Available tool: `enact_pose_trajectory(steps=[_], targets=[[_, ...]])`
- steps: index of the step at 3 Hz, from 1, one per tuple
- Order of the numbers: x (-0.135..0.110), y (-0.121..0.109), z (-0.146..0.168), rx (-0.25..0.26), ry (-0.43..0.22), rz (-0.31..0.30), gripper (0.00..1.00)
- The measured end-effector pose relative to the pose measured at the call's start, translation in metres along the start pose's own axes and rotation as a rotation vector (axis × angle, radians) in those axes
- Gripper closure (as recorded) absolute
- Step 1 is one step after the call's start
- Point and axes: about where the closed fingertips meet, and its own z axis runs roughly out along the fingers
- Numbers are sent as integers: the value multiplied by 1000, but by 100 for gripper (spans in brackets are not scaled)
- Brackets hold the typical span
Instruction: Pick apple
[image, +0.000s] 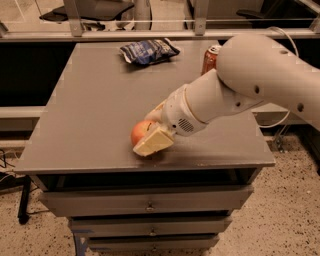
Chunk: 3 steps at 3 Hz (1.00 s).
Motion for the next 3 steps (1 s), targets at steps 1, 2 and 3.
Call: enact_pose_trajectory(steps=[1,2,3], targets=[[-1,-3,-1,-2,1,26,64],[-6,-21,-24,26,-33,56,87],[-28,-46,-62,72,-109,77,100]])
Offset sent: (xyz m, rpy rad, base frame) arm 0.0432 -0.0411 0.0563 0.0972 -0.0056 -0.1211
